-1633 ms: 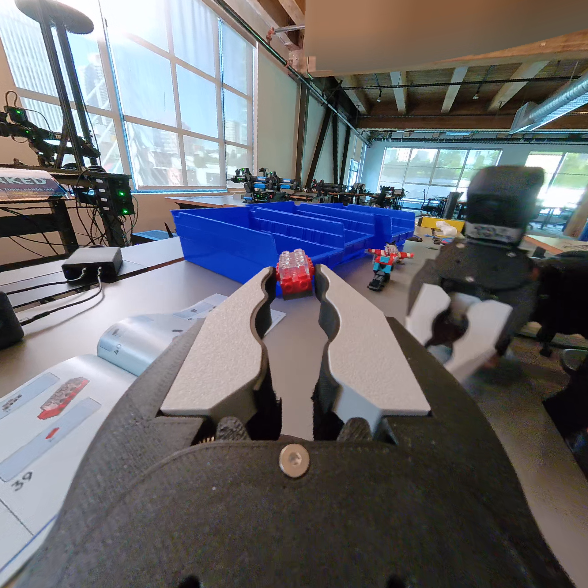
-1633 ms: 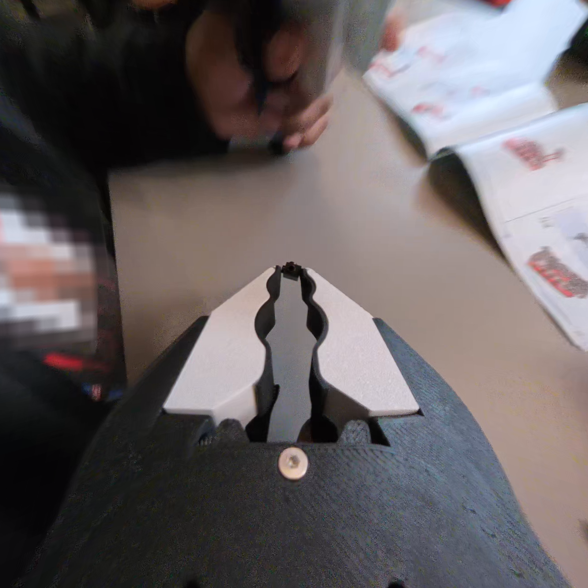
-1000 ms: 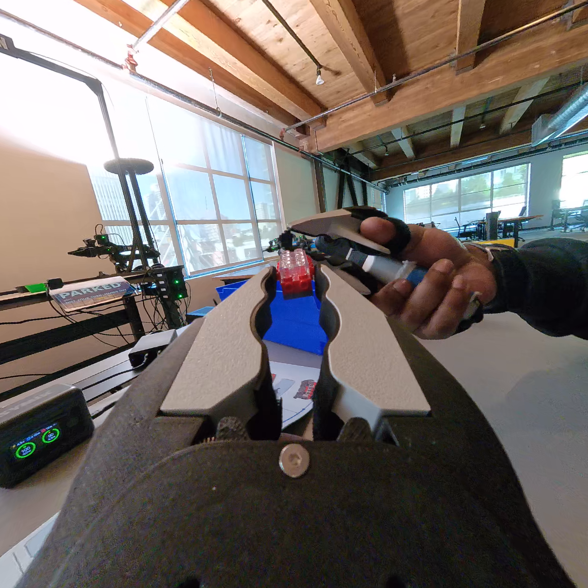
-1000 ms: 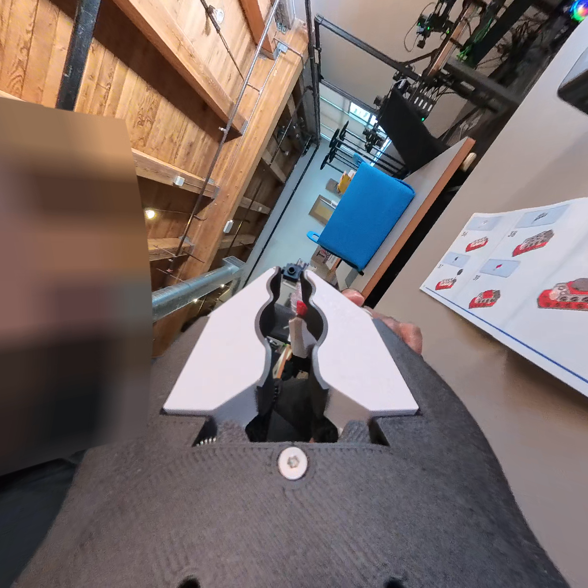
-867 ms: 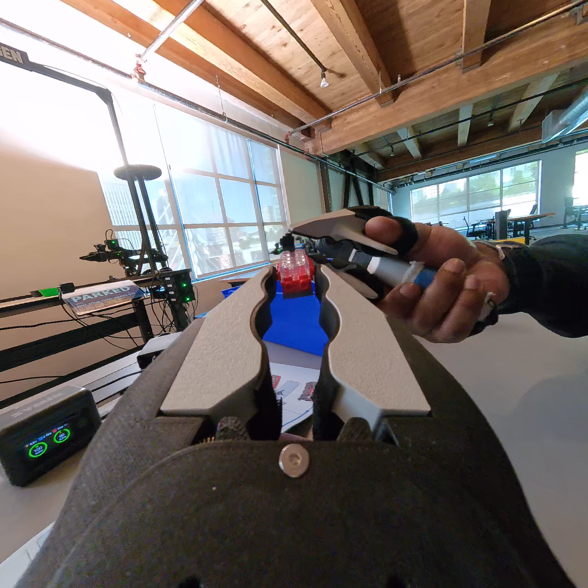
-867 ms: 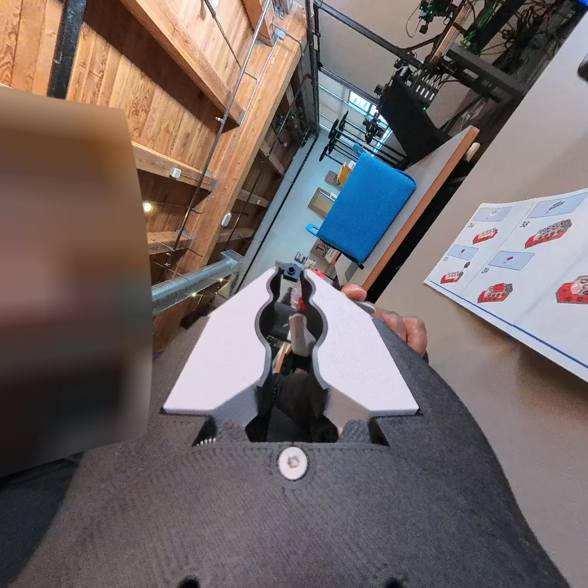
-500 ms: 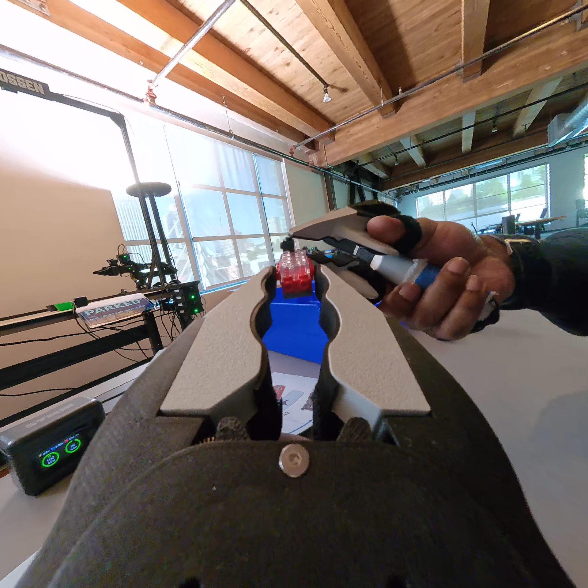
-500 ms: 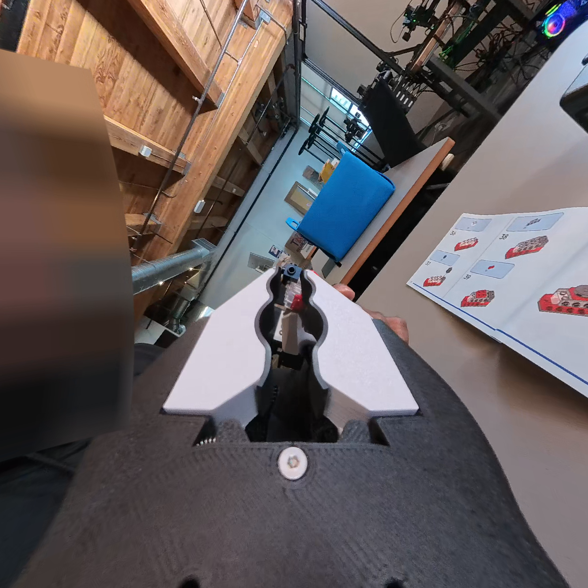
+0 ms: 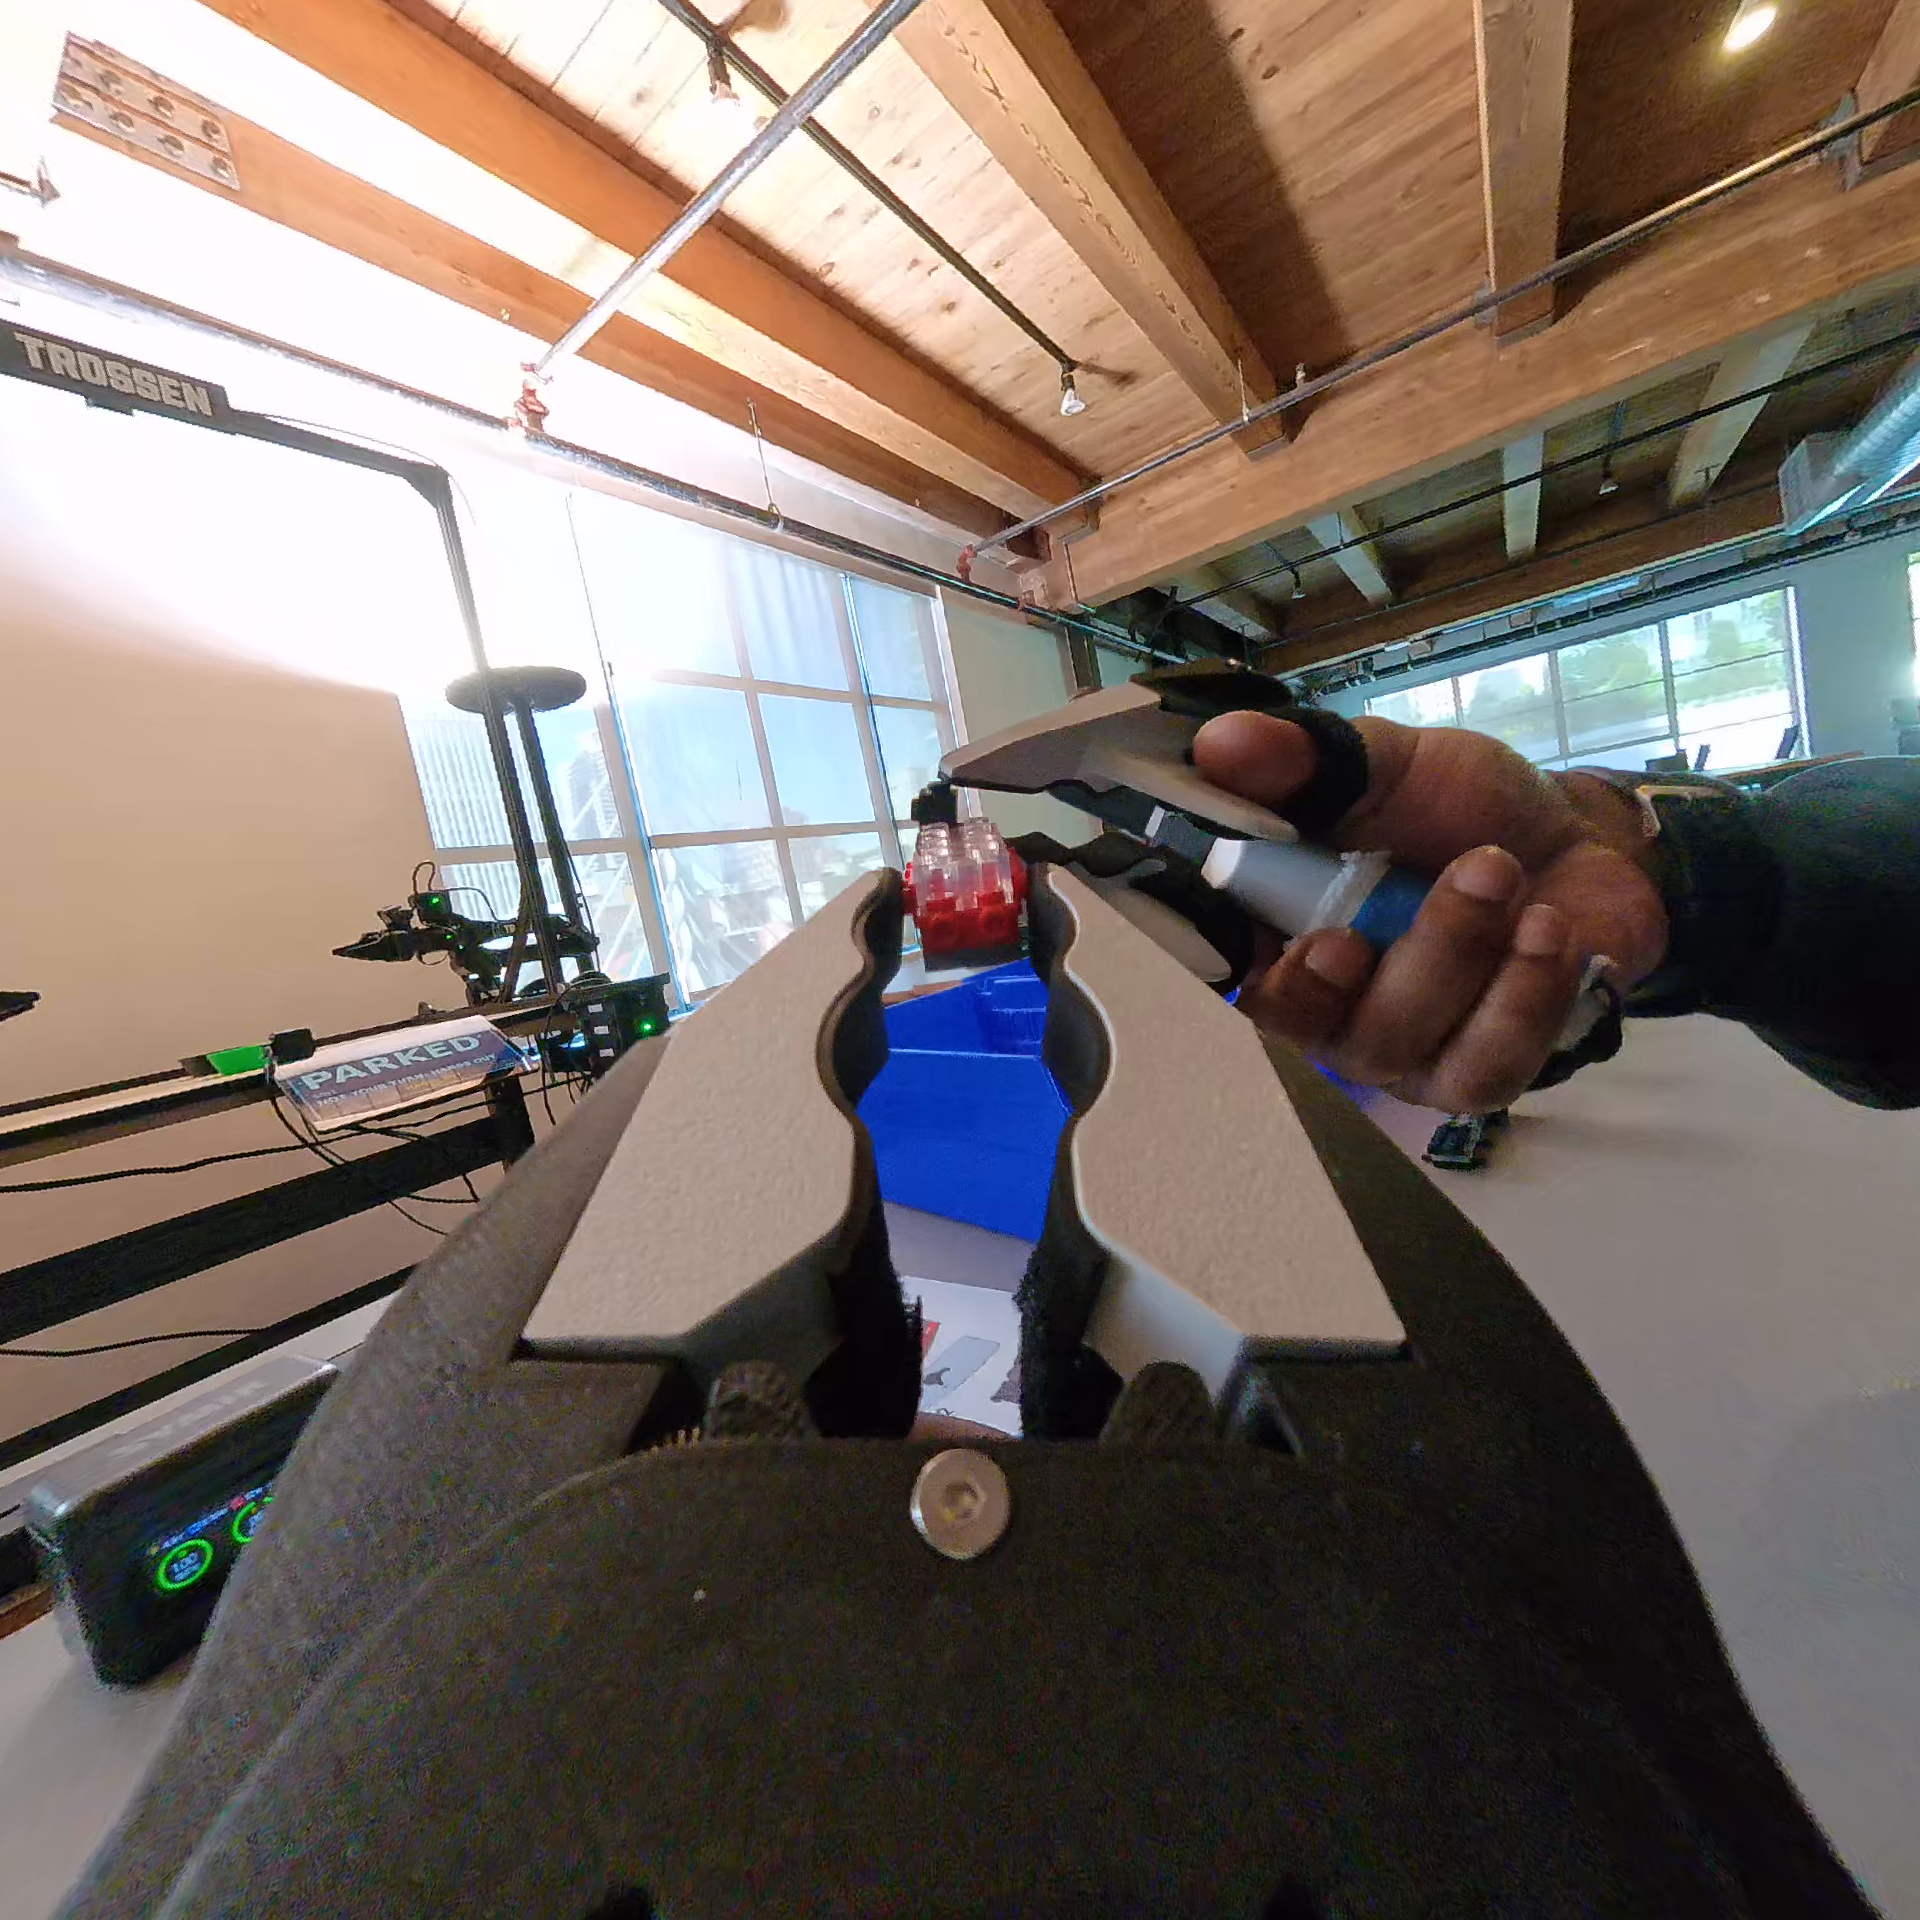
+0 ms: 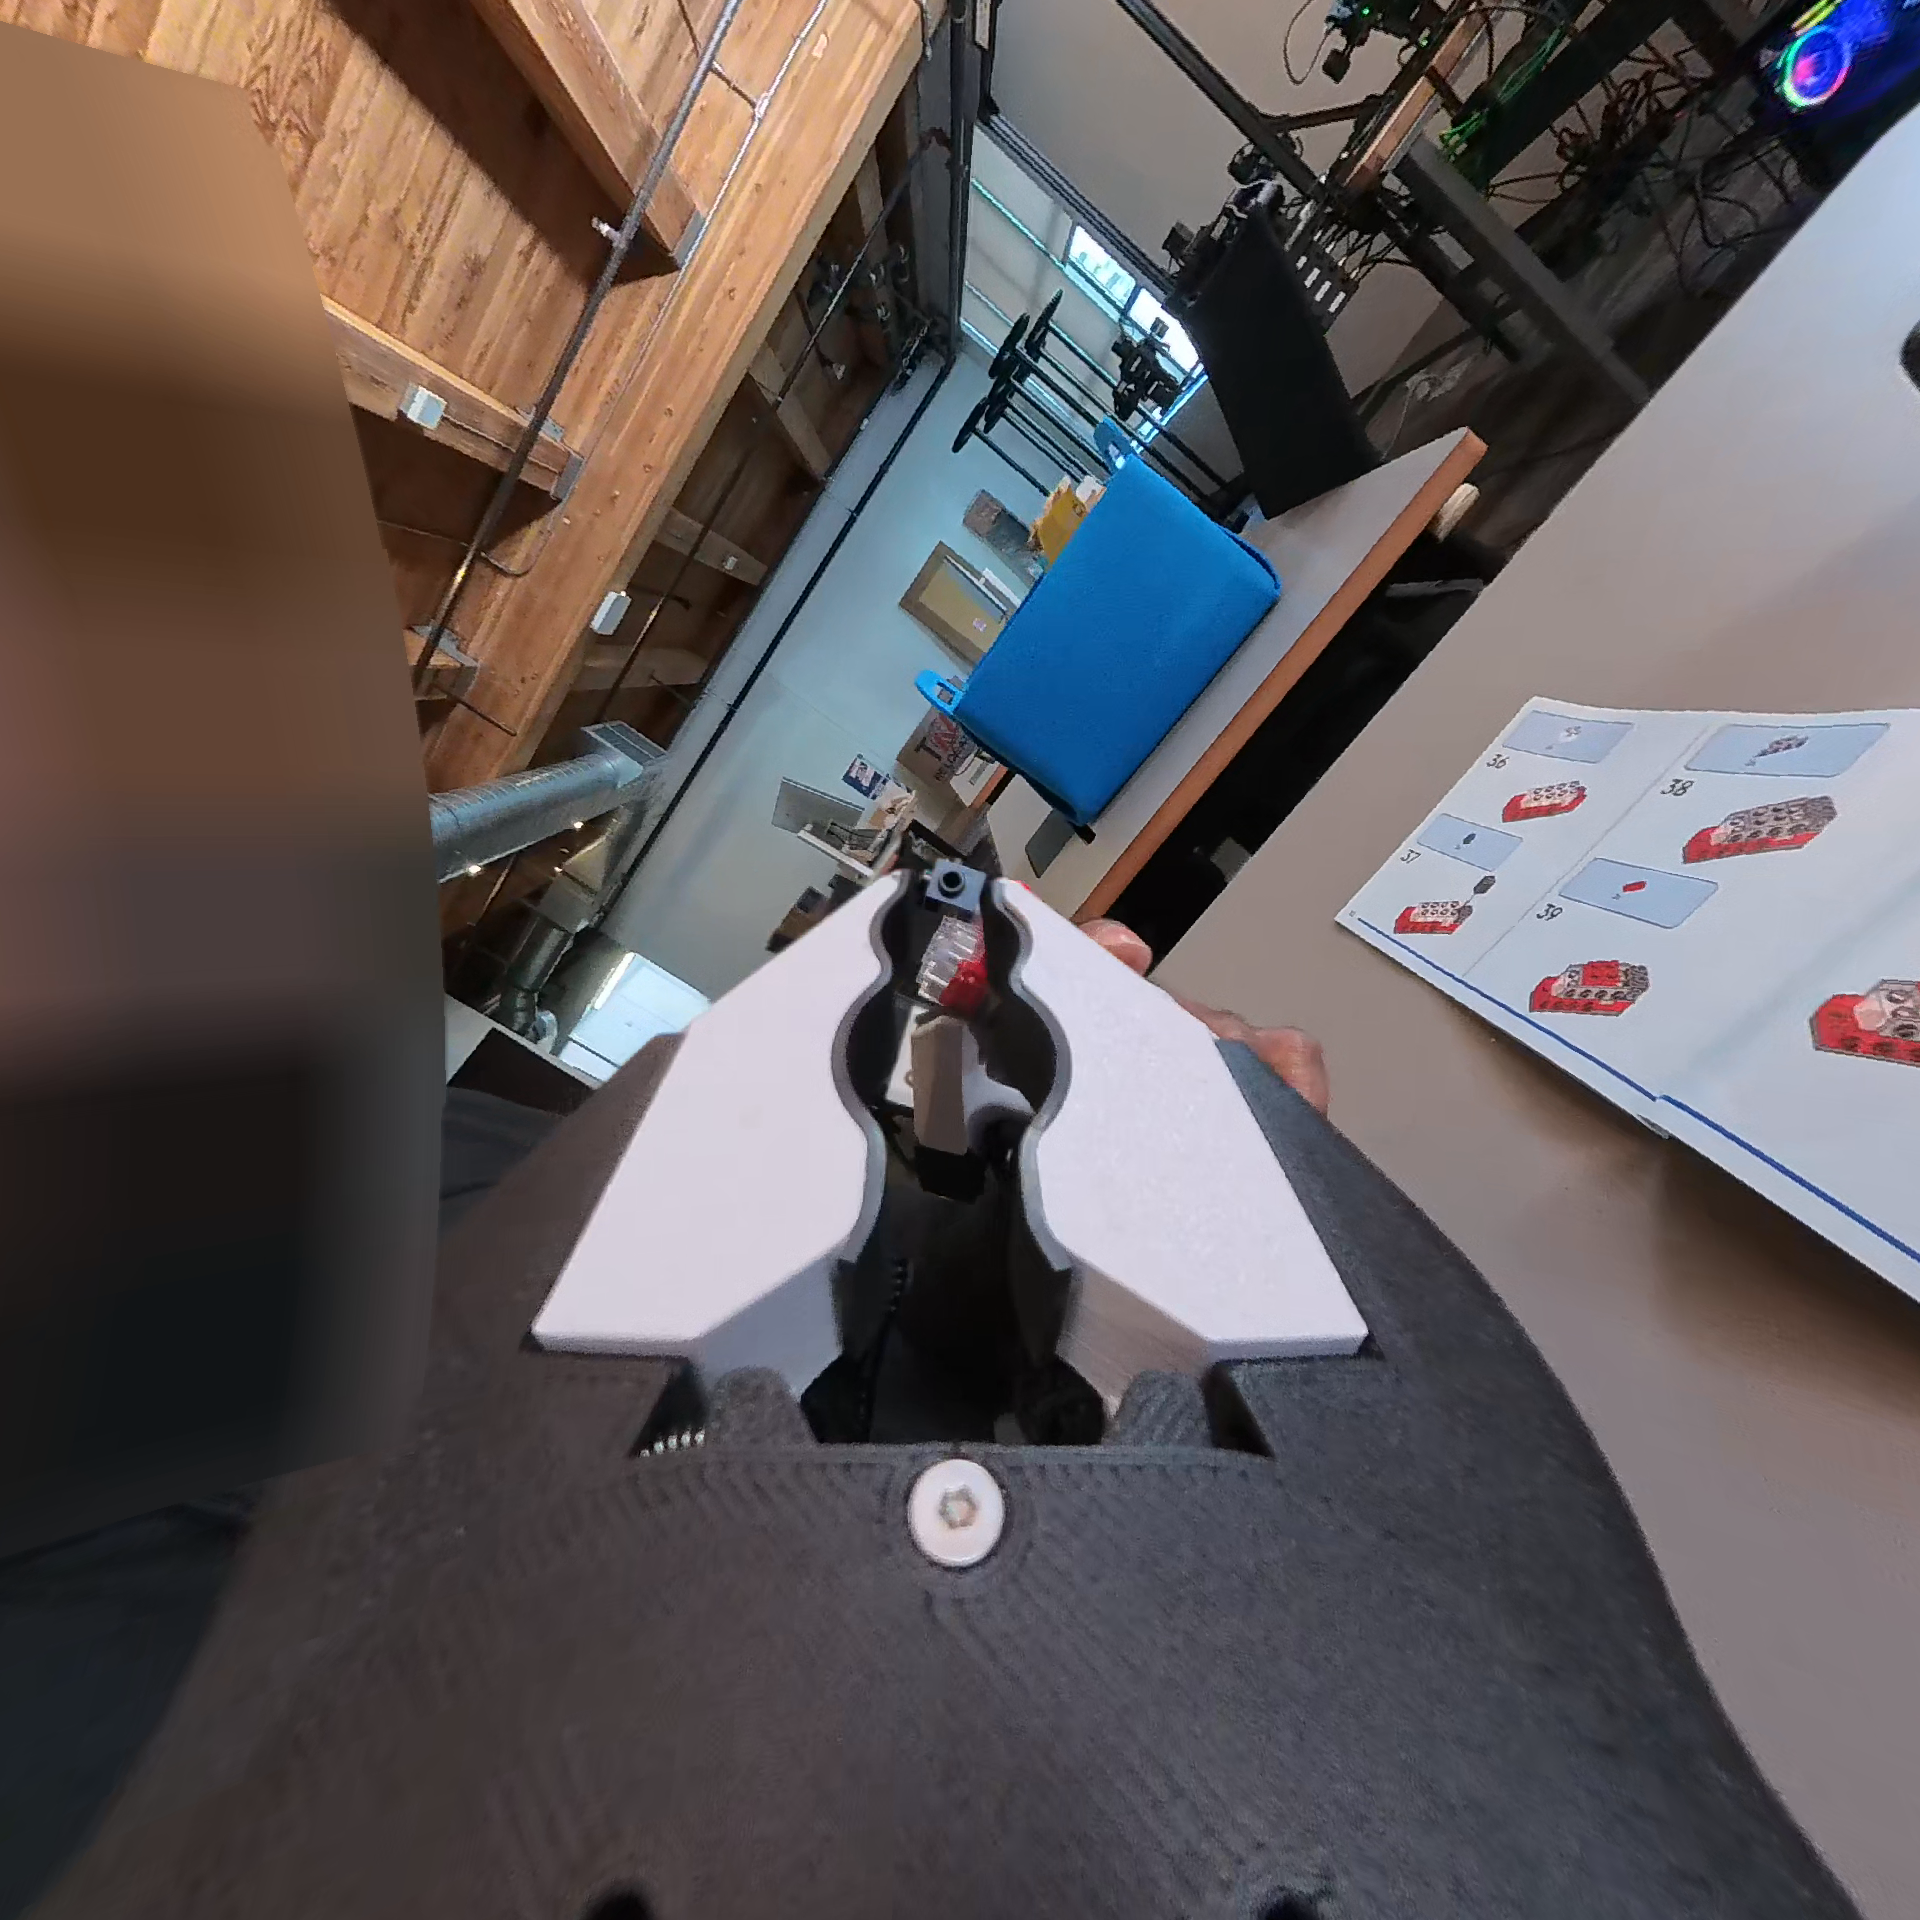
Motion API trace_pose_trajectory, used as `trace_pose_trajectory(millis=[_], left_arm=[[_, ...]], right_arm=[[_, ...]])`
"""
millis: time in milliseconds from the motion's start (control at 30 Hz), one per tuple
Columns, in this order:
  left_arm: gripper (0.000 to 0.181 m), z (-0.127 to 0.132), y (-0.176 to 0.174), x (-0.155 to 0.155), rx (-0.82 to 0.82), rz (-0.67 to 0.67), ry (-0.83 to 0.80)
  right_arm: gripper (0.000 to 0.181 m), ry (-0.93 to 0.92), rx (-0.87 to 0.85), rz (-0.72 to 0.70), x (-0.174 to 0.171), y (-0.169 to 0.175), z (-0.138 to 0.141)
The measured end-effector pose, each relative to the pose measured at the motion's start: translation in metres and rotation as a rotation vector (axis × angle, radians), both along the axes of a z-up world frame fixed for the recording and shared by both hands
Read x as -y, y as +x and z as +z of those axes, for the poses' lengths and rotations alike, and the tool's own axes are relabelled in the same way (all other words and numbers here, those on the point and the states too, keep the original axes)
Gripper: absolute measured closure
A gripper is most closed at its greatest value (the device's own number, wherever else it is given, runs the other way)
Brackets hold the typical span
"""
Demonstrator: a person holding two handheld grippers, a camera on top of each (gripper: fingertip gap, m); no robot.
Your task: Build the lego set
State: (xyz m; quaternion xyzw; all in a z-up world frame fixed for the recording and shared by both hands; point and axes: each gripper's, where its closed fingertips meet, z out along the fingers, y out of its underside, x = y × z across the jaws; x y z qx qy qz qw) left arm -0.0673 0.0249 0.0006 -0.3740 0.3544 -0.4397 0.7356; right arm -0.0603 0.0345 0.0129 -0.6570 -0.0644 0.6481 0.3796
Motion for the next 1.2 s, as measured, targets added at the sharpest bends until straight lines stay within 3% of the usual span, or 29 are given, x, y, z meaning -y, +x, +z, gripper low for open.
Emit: trace_pose_trajectory(millis=[433, 1200], left_arm=[[0.158, 0.0029, -0.0015, 0.0019, 0.004, 0.029, 0.024], [0.157, 0.0069, -0.0031, 0.0046, 0.014, 0.042, 0.05]], right_arm=[[0.169, 0.074, 0.195, -0.054, 0.0023, -0.0021, 0.0004], [0.169, 0.12, 0.311, -0.06, 0.0057, -0.0044, 0.002]])
